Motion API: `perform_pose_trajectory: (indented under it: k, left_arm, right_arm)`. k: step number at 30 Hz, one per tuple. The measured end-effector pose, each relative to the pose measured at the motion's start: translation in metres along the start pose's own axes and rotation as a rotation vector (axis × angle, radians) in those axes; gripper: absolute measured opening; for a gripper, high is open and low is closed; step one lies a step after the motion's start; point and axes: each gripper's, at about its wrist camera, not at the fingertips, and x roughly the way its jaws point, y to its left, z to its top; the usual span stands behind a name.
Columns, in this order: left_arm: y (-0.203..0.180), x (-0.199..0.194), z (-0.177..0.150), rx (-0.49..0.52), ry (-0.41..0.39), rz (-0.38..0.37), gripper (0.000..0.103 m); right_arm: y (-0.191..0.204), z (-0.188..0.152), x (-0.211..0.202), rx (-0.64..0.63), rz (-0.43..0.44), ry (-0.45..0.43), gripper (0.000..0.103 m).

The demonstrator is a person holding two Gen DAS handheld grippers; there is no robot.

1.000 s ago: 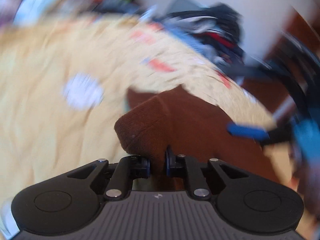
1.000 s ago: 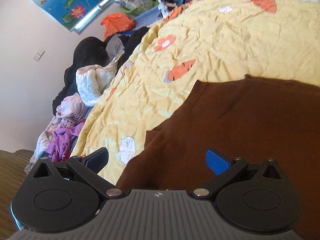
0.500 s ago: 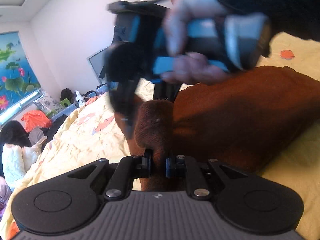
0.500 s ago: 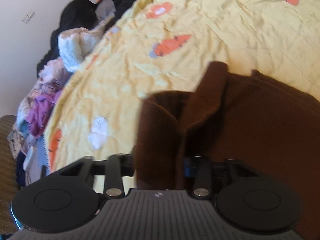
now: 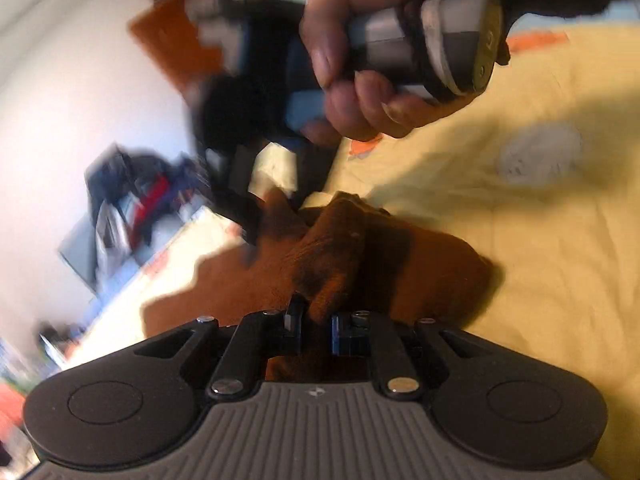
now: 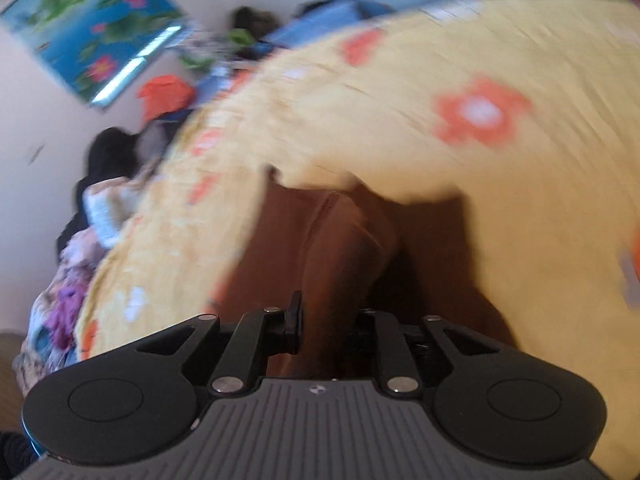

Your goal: Fold small clothes

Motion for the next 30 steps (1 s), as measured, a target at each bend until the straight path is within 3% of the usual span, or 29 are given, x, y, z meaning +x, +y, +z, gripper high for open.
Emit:
perform_pose_trajectory:
  k: [1, 2, 4, 6, 7, 8, 9, 12, 15, 17, 19, 22, 23, 24, 26, 28, 30]
  left_arm:
    - [0.0, -0.002, -0.001, 0.011, -0.007, 0.0, 0.012]
    - [0.002, -0.004, 0.0, -0.002, -0.003, -0.005, 0.012]
    - [0.005, -0.005, 0.001, -0.004, 0.001, -0.004, 0.012]
    - [0.0, -0.006, 0.009, 0.01, 0.002, 0.002, 0.012]
    - [-0.001, -0.007, 0.01, 0.016, 0.0, 0.007, 0.012]
    - [-0.003, -0.01, 0.014, 0.016, -0.01, 0.018, 0.012]
    - [-0.002, -0.013, 0.016, 0.011, -0.021, 0.022, 0.011]
    - [-0.007, -0.021, 0.02, -0.003, -0.054, 0.0, 0.011]
    - [-0.017, -0.021, 0.004, 0.054, -0.034, -0.052, 0.011]
    - [-0.026, -0.019, -0.008, 0.086, -0.062, -0.016, 0.012]
    - [-0.02, -0.031, -0.015, 0.09, -0.105, -0.028, 0.014]
    - [0.012, -0.058, -0.03, -0.02, -0.131, -0.127, 0.031]
    - [0.023, -0.068, -0.038, -0.057, -0.133, -0.124, 0.047]
    - [0.032, -0.076, -0.046, -0.087, -0.144, -0.103, 0.068]
    - [0.038, -0.102, -0.068, -0.116, -0.177, -0.013, 0.083]
    - [0.037, -0.11, -0.087, -0.094, -0.136, 0.053, 0.083]
    - [0.038, -0.107, -0.101, -0.103, -0.057, 0.05, 0.083]
  right_arm:
    - [-0.015, -0.007, 0.003, 0.051, -0.024, 0.007, 0.032]
    - [-0.024, -0.014, 0.002, 0.076, 0.013, -0.021, 0.032]
    - [-0.029, -0.017, -0.001, 0.117, 0.078, -0.059, 0.04]
    - [-0.029, -0.013, 0.0, 0.123, 0.096, -0.092, 0.04]
    - [-0.029, -0.008, 0.003, 0.125, 0.101, -0.094, 0.04]
    - [-0.028, -0.005, 0.008, 0.121, 0.108, -0.082, 0.024]
    - [-0.026, -0.003, 0.011, 0.109, 0.098, -0.067, 0.016]
    - [-0.011, -0.004, 0.001, 0.032, 0.08, -0.082, 0.016]
    - [-0.016, -0.012, -0.019, 0.017, 0.058, -0.123, 0.016]
    - [-0.034, -0.022, -0.012, 0.06, 0.005, -0.094, 0.018]
    - [-0.047, -0.032, -0.01, 0.128, 0.05, -0.126, 0.022]
    - [-0.044, -0.037, -0.033, 0.165, 0.099, -0.188, 0.055]
    - [-0.041, -0.037, -0.042, 0.151, 0.096, -0.231, 0.067]
    - [-0.039, -0.036, -0.049, 0.14, 0.086, -0.259, 0.067]
    - [-0.037, -0.03, -0.057, 0.138, 0.091, -0.264, 0.066]
    - [-0.033, -0.027, -0.061, 0.126, 0.091, -0.256, 0.066]
    - [-0.027, -0.029, -0.061, 0.1, 0.083, -0.245, 0.066]
